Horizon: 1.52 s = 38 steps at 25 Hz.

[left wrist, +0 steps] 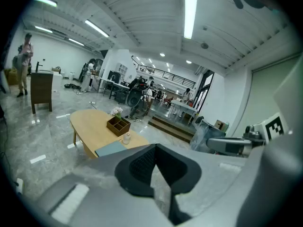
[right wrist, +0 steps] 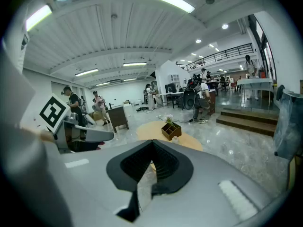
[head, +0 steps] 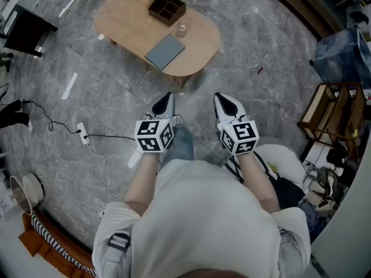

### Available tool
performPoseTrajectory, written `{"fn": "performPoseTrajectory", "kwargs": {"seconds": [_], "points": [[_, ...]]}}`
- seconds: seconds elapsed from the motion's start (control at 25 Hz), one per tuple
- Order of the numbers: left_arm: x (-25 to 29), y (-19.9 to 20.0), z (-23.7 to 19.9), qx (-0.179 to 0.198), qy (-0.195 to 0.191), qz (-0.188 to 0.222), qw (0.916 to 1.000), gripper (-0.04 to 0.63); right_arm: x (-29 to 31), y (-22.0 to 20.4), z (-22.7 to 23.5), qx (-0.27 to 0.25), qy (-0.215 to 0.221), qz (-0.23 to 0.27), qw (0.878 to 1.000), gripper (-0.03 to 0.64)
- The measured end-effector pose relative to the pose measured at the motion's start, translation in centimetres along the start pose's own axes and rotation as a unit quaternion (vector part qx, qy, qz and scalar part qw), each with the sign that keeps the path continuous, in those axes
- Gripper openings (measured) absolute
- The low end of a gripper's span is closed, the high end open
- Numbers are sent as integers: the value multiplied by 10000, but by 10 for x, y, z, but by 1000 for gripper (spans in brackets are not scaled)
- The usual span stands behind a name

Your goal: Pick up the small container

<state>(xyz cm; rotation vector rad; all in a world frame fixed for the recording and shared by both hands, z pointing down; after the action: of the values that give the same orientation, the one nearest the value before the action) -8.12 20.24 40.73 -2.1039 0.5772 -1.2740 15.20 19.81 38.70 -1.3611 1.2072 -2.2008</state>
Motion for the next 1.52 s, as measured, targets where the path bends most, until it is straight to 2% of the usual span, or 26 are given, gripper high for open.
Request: {"fn": "performPoseTrajectory", "kwargs": {"seconds": [0.36,0.52,0.68,1.08,1.32,1.52], "points": [[-71,-118,107,-94,58,256,9996,2,-129,-102,-35,-100,-31,305,9995,-2],[-98,-153,129,-111,86,259,9996,2,-161,-127,-45,-163,-3,293,9994,-2],[-112,-167,133,-169,184,252,9994,2,-176,-138,-53,-181,13,336,9993,-3],[-101,-152,116,-100,171,215,9996,2,-162,-132,-53,55,110,358,9993,0],[-74,-116,80,-101,172,153,9997,2,-116,-102,-42,131,106,291,9994,0],[-49,-71,42,-42,147,54,9999,2,-71,-62,-36,107,117,199,9997,0]]}}
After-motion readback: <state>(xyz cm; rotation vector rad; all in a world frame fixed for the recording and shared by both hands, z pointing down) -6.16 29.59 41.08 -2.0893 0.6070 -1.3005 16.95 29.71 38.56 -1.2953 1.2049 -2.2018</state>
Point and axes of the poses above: the fingertips, and each gripper's own axes: x forward along the fingers, z to its right, y out of its top, the point moved 9 cm from there along -x, backward along the fingers, and after that the axes turned 14 degrees about -z, right-handed, at the moved point
